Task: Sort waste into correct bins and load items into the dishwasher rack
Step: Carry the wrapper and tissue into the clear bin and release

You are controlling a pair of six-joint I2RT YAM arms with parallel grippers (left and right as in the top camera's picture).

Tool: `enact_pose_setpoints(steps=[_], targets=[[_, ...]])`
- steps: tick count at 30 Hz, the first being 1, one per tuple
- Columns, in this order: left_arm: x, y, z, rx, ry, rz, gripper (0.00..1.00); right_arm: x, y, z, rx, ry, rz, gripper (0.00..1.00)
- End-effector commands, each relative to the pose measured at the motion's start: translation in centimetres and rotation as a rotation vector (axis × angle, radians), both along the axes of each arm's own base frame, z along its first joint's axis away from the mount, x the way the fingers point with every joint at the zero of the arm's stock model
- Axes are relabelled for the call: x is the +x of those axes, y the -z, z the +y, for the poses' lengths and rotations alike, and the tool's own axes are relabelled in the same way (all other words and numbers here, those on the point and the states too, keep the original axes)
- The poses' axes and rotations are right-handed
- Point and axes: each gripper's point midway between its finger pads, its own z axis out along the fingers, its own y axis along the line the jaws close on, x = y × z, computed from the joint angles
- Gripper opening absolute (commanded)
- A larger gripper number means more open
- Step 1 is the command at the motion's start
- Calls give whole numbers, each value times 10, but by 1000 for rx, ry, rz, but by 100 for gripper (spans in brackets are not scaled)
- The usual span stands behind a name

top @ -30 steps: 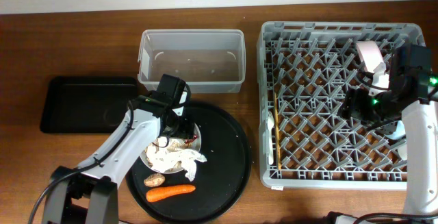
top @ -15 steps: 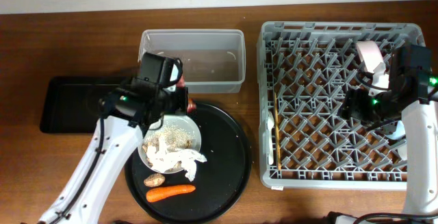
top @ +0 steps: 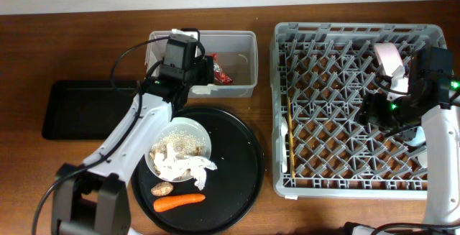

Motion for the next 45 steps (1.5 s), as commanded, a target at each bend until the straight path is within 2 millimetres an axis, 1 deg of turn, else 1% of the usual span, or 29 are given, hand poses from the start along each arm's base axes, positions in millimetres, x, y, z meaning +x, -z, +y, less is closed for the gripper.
enact_pose_setpoints(steps=[1, 2, 4, 5, 7, 9, 11, 14, 15, 16, 18, 21, 22, 23, 24, 25, 26, 27, 28, 30, 32, 34, 35, 37, 38, 40, 42, 44, 45], targets=[[-48, -31, 12, 27, 34, 86, 79, 0, 0, 1, 9, -5, -6, 72], [-79, -21, 18, 44, 51, 201, 79, 0, 0, 1, 9, -5, -6, 72], [-155, 7, 43, 132, 47, 514, 80, 1, -1, 0, 9, -5, -8, 72], [-177, 16, 51, 163, 44, 612, 81, 1, -1, 0, 9, -5, -8, 72], [-199, 34, 58, 181, 18, 703, 84, 1, -1, 0, 9, -5, -8, 72], [-206, 54, 61, 172, -16, 728, 87, 1, -1, 0, 9, -5, -8, 72], [-204, 81, 60, 164, -16, 706, 87, 1, -1, 0, 9, -5, -8, 72], [-206, 104, 61, 155, -30, 702, 87, 1, -1, 1, 9, -5, -7, 72], [-208, 112, 66, 177, -42, 706, 87, 1, -1, 0, 9, -5, -8, 72], [-208, 117, 71, 203, -60, 704, 87, 1, -1, 1, 9, -5, -7, 72], [-204, 120, 74, 220, -70, 691, 86, 1, -1, 1, 9, -5, -7, 72], [-199, 128, 73, 221, -72, 687, 77, 1, -1, 0, 9, -5, -7, 72], [-199, 132, 72, 224, -72, 695, 71, 1, -1, 0, 9, -5, -8, 72], [-199, 134, 72, 225, -71, 698, 52, 1, -1, 0, 9, -5, -8, 72], [-197, 134, 72, 223, -71, 693, 28, 1, -1, 0, 9, -5, -7, 72], [-196, 134, 71, 221, -71, 689, 14, 1, -1, 0, 9, -5, -7, 72], [-195, 133, 71, 220, -71, 686, 5, 1, -1, 0, 9, -5, -7, 72], [-193, 131, 70, 217, -71, 678, 0, 1, -1, 0, 9, -5, -7, 72], [-190, 127, 69, 213, -71, 669, 1, 1, -1, 0, 9, -5, -7, 72], [-179, 102, 65, 198, -69, 630, 1, 0, 0, 1, 10, -5, -5, 72], [-159, 54, 58, 164, -68, 540, 0, 0, 0, 1, 10, -5, -5, 72], [-125, 3, 46, 100, -66, 371, 0, 0, 0, 1, 10, -5, -5, 72], [-113, -10, 42, 78, -65, 315, 1, 0, 0, 1, 10, -5, -5, 72], [-68, -41, 28, 2, -67, 106, 0, 0, 0, 1, 10, -5, -6, 72], [-48, -51, 25, -15, -82, 20, 1, 0, 0, 1, 10, -5, -6, 72], [-24, -49, 22, -17, -105, -43, 1, 0, 0, 1, 10, -5, -6, 72], [-2, -32, 15, -24, -109, -66, 2, 0, 0, 1, 10, -5, -5, 72], [11, -19, 10, -28, -108, -74, 29, 0, 0, 1, 10, -5, -4, 72], [14, -16, 9, -29, -108, -77, 38, 0, 0, 1, 10, -5, -4, 72]])
